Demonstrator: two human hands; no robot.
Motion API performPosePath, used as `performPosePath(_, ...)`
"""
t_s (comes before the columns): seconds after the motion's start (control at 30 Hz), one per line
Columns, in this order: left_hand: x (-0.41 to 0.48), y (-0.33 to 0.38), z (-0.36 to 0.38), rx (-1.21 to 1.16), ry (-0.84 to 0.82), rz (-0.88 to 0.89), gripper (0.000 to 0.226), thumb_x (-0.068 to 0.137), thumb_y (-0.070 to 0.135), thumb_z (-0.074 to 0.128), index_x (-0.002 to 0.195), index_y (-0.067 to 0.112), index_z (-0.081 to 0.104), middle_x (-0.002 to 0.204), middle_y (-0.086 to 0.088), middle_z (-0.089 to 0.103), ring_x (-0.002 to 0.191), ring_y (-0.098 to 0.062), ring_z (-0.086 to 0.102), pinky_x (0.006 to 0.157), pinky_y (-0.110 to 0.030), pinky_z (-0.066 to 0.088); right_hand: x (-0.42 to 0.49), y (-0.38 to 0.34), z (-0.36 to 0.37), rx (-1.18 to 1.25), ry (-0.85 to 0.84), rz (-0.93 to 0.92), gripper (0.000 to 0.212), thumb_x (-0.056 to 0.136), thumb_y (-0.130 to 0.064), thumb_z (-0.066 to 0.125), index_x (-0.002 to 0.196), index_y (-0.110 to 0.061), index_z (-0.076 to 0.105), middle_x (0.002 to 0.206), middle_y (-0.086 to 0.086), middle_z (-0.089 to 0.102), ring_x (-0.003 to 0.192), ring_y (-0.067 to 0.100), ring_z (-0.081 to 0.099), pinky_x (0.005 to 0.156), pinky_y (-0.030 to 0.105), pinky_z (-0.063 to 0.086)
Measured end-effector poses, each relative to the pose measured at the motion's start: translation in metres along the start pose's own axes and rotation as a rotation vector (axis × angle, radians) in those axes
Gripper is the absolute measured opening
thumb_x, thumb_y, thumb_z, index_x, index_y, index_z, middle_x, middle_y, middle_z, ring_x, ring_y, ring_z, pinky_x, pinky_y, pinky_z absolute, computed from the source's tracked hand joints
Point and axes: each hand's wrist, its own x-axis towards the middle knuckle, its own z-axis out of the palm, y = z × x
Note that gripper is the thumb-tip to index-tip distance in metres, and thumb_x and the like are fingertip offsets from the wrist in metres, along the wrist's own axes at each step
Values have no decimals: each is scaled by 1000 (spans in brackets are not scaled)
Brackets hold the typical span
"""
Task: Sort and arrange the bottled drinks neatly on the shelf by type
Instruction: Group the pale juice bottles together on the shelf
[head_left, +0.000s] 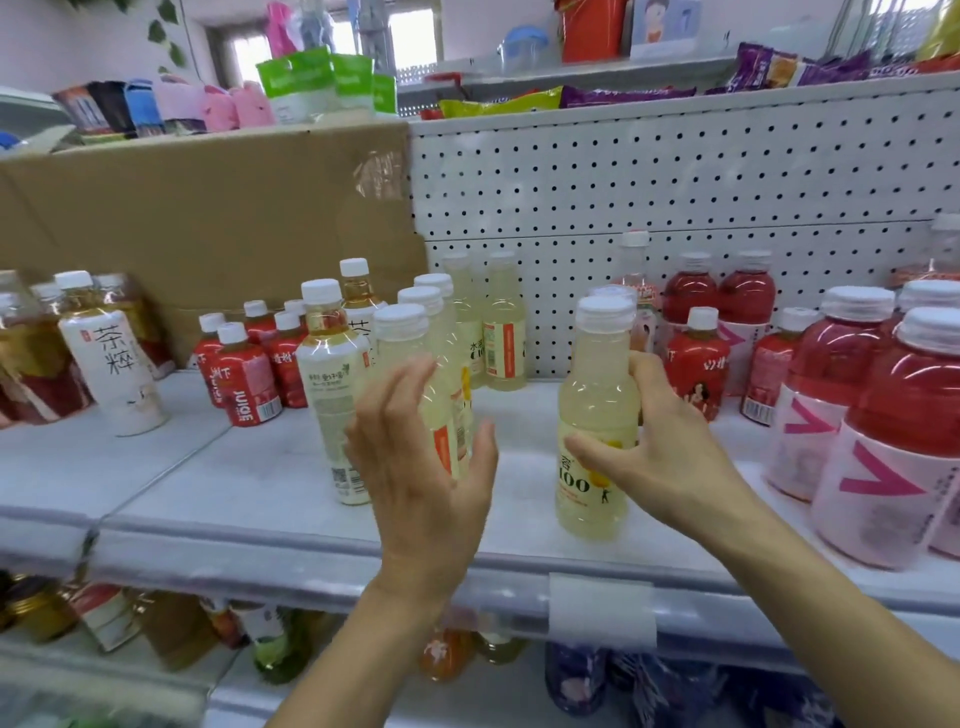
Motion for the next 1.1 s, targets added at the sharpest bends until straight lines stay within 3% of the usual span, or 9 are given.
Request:
performPosePath(0.13,-3,-15,-17,-233,-160,-411,90,83,23,78,151,26,20,149,10,27,139,-4,29,108,-13,33,26,-15,35,-121,1,-27,65,81,-42,73,133,-26,37,116,-2,44,108,21,52,90,41,48)
performPosePath(0.23,-8,-20,-24,-279,-327,-542,89,87,22,72,152,41,13,152,16,31,135,-1,39,107,-27,41,52,-24,53,-271,1,12,68,86,-45,69,136,-17,34,125,8,39,111,33,54,88,43,48)
performPosePath(0.33,-13,-26,-28,-246,-475,-588,88,91,20,68,152,45,10,153,17,36,135,-4,42,111,-38,40,80,-31,70,-291,-18,68,66,90,-36,68,138,-9,32,137,19,35,108,44,58,88,47,52)
performPosePath(0.43,-13,-32,-29,-201,-577,-613,93,91,23,68,153,46,4,157,17,33,141,-7,39,116,-47,37,106,-35,88,-263,-15,146,64,91,-21,67,139,-4,27,133,21,35,102,43,59,82,50,57)
performPosePath(0.6,-10,-36,-29,-211,-629,-633,97,92,23,67,152,48,-5,159,19,29,143,-8,35,118,-45,32,131,-36,101,-199,-20,224,62,94,-3,55,146,-7,21,138,22,31,106,40,55,82,39,50)
performPosePath(0.73,-11,-36,-20,-248,-645,-620,96,93,22,65,153,44,-6,159,21,21,142,-4,29,120,-38,27,120,-40,87,116,52,99,44,102,-40,39,140,-18,37,135,8,50,108,28,59,92,51,52)
performPosePath(0.87,-6,-36,1,-309,-678,-631,98,91,17,69,152,44,-3,155,23,21,140,-1,27,121,-38,26,78,-71,56,441,2,-97,63,93,-68,25,136,-29,50,121,-11,54,121,17,54,103,43,45)
performPosePath(0.97,-4,-43,24,-287,-694,-628,105,88,21,72,154,41,-8,164,10,11,151,-14,17,123,-47,22,69,-75,50,336,-111,-123,66,90,-69,43,145,-32,37,127,-13,49,118,15,54,98,41,48)
performPosePath(1.1,4,-52,47,-316,-700,-660,106,84,23,73,156,34,-4,163,5,11,150,-20,17,121,-48,26,75,-64,61,123,-114,-117,63,92,-34,66,145,-32,31,128,-11,53,111,10,52,90,31,44)
